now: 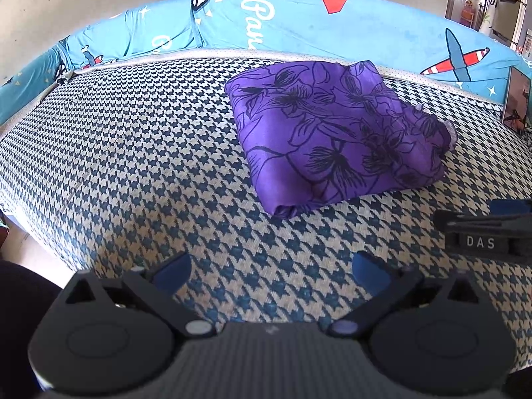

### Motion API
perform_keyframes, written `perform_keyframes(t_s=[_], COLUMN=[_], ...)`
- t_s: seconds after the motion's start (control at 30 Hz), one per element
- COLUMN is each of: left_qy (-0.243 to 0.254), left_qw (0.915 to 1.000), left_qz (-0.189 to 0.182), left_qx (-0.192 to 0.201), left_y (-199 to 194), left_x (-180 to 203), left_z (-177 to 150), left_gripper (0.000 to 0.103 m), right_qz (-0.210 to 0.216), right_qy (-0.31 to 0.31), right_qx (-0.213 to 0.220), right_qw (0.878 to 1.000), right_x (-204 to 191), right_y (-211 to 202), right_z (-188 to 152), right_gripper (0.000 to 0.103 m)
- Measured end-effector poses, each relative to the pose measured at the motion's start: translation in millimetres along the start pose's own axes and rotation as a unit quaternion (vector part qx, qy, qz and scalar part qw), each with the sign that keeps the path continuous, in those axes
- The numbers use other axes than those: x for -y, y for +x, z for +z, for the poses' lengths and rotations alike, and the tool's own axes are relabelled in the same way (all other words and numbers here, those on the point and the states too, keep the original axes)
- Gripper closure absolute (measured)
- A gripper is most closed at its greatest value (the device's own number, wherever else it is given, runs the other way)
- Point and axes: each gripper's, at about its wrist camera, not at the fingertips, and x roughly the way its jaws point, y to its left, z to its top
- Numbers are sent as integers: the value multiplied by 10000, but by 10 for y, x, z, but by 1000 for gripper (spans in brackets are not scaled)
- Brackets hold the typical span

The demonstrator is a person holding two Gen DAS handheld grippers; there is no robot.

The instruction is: Fold clothes

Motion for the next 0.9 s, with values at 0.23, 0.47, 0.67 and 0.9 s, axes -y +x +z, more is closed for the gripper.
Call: perform_keyframes(t_s=[0.23, 0.47, 0.67, 0.9], left_qy=[27, 28, -9, -3], left_qw=[10000, 10000, 9999, 10000], left_qz=[4, 8, 24, 39], left_qx=[28, 25, 98, 77], left_y=[-29, -37, -44, -34], left_x=[20, 16, -11, -4], left_z=[-11, -12, -6, -1], left_gripper=[0, 0, 0, 0], right_qz=[13, 13, 2, -10], right_qy=[-4, -21, -45, -73], right_qx=[12, 18, 18, 18], right_qw=[10000, 10000, 10000, 10000], right_x=[-10, -19, -28, -39], right_y=[-16, -24, -24, -26], right_z=[-14, -22, -26, -29], right_gripper=[24, 24, 24, 24])
